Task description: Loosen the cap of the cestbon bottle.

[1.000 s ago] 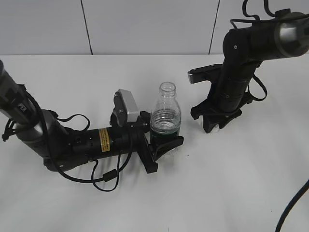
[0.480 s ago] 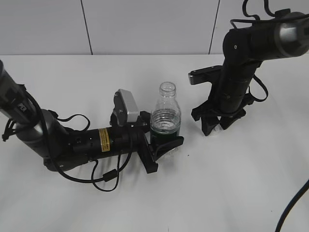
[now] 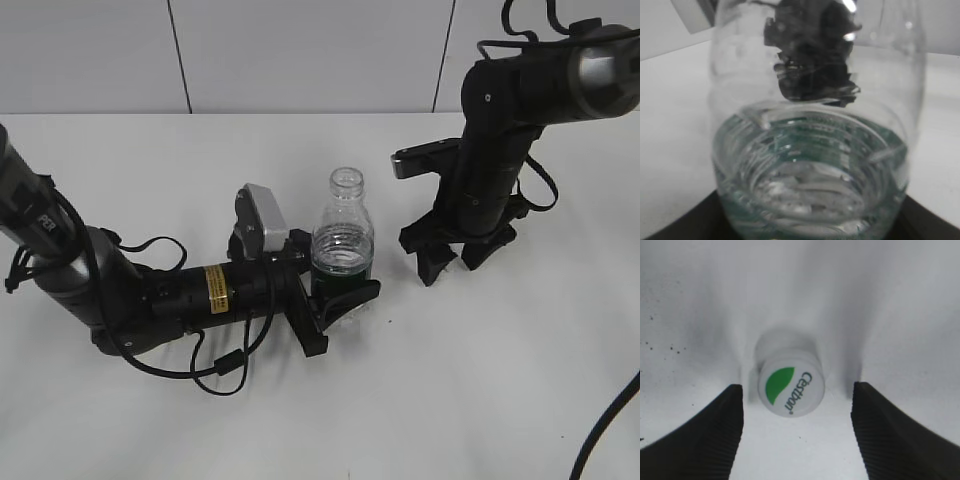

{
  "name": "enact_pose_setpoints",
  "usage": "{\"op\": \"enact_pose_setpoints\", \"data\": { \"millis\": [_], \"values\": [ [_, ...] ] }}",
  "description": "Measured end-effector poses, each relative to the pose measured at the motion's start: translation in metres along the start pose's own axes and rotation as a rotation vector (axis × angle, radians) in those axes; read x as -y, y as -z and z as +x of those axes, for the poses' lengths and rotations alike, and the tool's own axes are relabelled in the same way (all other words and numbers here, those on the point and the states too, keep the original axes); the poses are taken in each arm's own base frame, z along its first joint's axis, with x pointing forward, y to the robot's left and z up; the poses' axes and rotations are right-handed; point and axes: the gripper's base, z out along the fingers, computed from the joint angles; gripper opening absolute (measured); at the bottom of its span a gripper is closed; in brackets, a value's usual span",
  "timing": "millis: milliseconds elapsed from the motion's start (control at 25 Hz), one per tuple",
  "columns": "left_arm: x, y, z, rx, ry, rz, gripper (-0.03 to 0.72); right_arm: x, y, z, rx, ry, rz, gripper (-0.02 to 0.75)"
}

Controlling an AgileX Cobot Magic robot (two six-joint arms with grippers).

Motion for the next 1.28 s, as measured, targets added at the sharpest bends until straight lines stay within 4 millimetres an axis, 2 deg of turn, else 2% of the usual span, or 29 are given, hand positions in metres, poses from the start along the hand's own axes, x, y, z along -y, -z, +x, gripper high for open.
{"op": "enact_pose_setpoints", "data": {
  "millis": [160,400,600,800,920,1280],
  "values": [
    [0.000,0.000,0.000,0.001,0.002,-0.003,0.414,0.000,0.000,0.000,-0.003,0.002,0.001,0.515],
    [-0.001,0.000,0.008,-0.043,0.015,-0.022,0.498,0.000,0.000,0.000,-0.004,0.017,0.002,0.515],
    [-0.002,0.000,0.006,-0.047,0.010,-0.028,0.508,0.000,0.000,0.001,-0.006,0.040,0.003,0.515],
    [-0.005,0.000,-0.019,-0.007,-0.031,-0.032,0.509,0.001,0.000,0.001,-0.009,0.052,0.006,0.515],
    [-0.005,0.001,-0.036,0.024,0.007,-0.028,0.510,0.001,0.003,0.001,-0.005,0.056,0.008,0.516],
    [-0.001,0.005,-0.075,0.077,0.085,0.032,0.510,0.000,0.031,-0.001,0.056,0.067,0.023,0.516]
  ]
}}
